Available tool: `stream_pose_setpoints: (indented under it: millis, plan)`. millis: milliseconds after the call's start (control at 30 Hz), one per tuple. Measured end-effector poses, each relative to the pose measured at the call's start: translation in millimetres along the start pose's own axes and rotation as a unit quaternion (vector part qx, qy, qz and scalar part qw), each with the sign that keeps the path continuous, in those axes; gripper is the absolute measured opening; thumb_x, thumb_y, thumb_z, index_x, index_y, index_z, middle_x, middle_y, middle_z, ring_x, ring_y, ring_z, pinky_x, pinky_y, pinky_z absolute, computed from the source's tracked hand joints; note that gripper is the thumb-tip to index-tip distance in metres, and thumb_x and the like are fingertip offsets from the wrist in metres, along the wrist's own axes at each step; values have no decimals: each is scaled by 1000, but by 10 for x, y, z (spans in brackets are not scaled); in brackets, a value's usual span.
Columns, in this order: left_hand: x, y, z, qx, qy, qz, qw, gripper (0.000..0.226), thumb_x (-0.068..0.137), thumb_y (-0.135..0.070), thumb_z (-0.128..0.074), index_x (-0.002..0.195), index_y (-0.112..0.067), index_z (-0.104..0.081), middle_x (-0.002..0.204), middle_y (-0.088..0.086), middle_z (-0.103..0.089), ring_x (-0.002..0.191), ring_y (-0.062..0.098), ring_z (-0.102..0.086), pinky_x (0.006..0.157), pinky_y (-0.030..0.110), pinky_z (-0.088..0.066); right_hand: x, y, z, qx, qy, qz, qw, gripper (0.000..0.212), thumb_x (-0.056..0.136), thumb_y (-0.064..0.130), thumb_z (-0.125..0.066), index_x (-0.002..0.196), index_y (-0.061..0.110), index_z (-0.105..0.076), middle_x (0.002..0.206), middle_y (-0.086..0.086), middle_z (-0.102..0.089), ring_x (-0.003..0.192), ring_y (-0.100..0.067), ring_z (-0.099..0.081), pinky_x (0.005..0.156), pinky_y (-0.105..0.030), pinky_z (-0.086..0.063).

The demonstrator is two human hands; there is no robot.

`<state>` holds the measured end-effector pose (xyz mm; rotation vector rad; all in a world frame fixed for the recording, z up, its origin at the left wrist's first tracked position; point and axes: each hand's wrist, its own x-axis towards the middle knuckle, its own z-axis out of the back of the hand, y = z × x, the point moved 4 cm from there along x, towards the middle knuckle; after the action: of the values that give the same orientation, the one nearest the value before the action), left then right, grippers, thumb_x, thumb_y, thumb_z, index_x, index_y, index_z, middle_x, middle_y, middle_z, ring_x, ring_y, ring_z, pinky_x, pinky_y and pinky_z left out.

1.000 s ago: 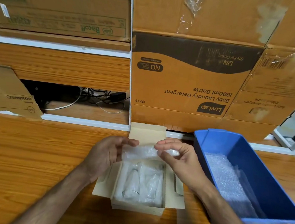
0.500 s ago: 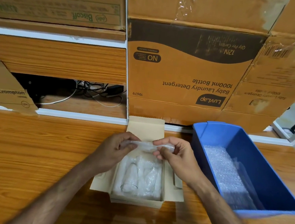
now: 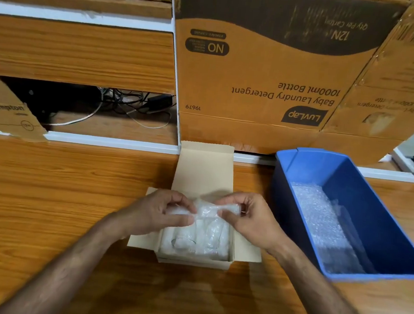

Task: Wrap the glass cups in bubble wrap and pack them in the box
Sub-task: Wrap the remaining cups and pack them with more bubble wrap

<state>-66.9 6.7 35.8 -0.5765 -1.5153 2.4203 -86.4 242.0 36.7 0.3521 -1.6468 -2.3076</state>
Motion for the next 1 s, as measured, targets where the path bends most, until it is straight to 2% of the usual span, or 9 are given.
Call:
stream_pose_setpoints:
  millis: [133, 233, 333, 433, 567, 633, 733, 900, 1000]
  plan:
    - [-7, 146, -15, 56, -17, 17, 998, 18, 96, -28, -72, 108, -41, -72, 114, -25, -70, 114, -4, -62, 98, 30, -51, -48, -132, -80, -100, 18, -15, 995, 23, 90, 8, -75, 99, 28, -83, 109, 15, -74, 107, 2, -65, 91, -23, -54]
    - [-46, 248, -82, 158, -6, 47, 986, 27, 91, -30, -76, 107, -48, -63, 111, -20, -68, 107, -1, -64, 90, 26, -55, -104, -203, -161, -199, 112, -27, 973, 24, 91, 12, -70, 101, 31, -82, 113, 18, -71, 106, 2, -65, 93, -19, -51]
    - [-58, 252, -171, 251, 4, 59, 966, 18, 89, -29, -79, 90, -42, -66, 96, -19, -69, 91, -1, -65, 76, 19, -53, -142, -215, -233, -271, 169, -43, 947, 21, 91, 13, -73, 103, 29, -81, 109, 16, -74, 95, 1, -69, 90, -21, -58]
    - [-31, 225, -239, 271, 24, 64, 960, 16, 87, -24, -81, 82, -35, -71, 88, -18, -69, 83, -4, -66, 68, 10, -48, -148, -222, -279, -325, 182, -51, 927, 19, 88, 17, -81, 97, 34, -80, 108, 22, -72, 104, 4, -64, 99, -20, -53]
    - [-5, 205, -326, 336, 79, 65, 936, 11, 90, -24, -78, 98, -31, -79, 94, -22, -68, 84, -9, -61, 70, 3, -39, -123, -218, -354, -364, 231, -79, 899, 22, 89, 20, -79, 105, 36, -79, 114, 22, -69, 110, 0, -59, 104, -26, -50]
    - [4, 196, -337, 352, 90, 64, 930, 16, 93, -22, -73, 106, -30, -79, 109, -19, -73, 95, -6, -64, 80, 7, -45, -95, -192, -379, -388, 256, -91, 881, 24, 92, 21, -77, 111, 36, -78, 119, 19, -69, 113, -4, -59, 104, -28, -49]
    - [17, 177, -352, 373, 111, 86, 917, 20, 95, -19, -72, 111, -28, -79, 119, -14, -73, 106, 3, -67, 95, 24, -54, -34, -189, -389, -415, 266, -101, 864, 30, 90, 12, -75, 107, 36, -77, 121, 15, -67, 114, -8, -60, 102, -31, -52]
    - [113, 193, -409, 415, 134, 123, 891, 17, 90, -15, -75, 101, -27, -79, 108, -9, -74, 96, 9, -68, 88, 30, -58, 37, -96, -514, -464, 272, -60, 841, 40, 90, 9, -76, 117, 37, -68, 117, 10, -64, 110, -12, -62, 96, -33, -56]
    - [145, 175, -428, 448, 121, 129, 876, 13, 89, -14, -77, 94, -24, -71, 100, -4, -70, 90, 14, -67, 81, 31, -58, 51, -76, -623, -491, 292, -41, 820, 27, 94, 16, -70, 116, 32, -67, 117, 6, -67, 110, -17, -64, 93, -37, -57]
